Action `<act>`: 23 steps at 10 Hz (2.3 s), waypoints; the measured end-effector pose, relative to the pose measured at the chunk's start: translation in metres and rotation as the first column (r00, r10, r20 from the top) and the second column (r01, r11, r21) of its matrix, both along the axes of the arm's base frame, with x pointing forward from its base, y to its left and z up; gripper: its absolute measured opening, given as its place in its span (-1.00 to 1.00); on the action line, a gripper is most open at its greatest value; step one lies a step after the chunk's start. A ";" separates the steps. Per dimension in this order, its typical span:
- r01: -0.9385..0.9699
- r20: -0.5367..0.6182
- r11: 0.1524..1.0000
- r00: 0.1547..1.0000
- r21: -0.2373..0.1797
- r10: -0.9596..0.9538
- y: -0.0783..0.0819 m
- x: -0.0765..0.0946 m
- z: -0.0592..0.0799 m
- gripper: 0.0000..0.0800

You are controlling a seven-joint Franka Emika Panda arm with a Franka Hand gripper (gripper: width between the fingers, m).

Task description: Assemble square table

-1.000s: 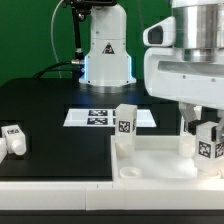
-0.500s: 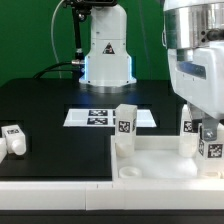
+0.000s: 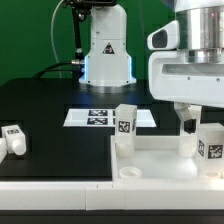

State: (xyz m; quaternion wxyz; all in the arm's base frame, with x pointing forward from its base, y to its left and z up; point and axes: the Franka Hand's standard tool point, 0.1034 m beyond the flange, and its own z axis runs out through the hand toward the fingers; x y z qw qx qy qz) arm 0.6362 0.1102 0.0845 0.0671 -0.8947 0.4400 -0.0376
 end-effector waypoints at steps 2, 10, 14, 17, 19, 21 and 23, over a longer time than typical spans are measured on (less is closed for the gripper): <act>-0.137 0.011 0.990 0.990 -0.020 0.138 -0.003 0.000 0.000 0.61; -0.529 0.003 0.840 0.846 -0.120 0.533 0.004 0.002 -0.004 -0.04; 0.041 -0.004 0.998 0.999 -0.054 -0.041 0.003 0.001 -0.004 -0.28; 0.512 -0.049 0.858 0.859 0.037 -0.510 0.007 0.000 -0.006 -0.28; 0.596 -0.070 0.801 0.803 0.060 -0.592 0.006 0.000 -0.006 -0.28; 0.283 -0.039 0.959 0.958 -0.011 -0.283 0.013 -0.004 -0.006 0.00; -0.061 -0.015 0.997 0.998 -0.050 0.061 0.021 -0.004 -0.006 0.37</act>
Offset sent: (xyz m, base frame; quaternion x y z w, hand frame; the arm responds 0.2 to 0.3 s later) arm 0.0072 0.0164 -0.0081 0.0431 0.0424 -0.4954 0.8666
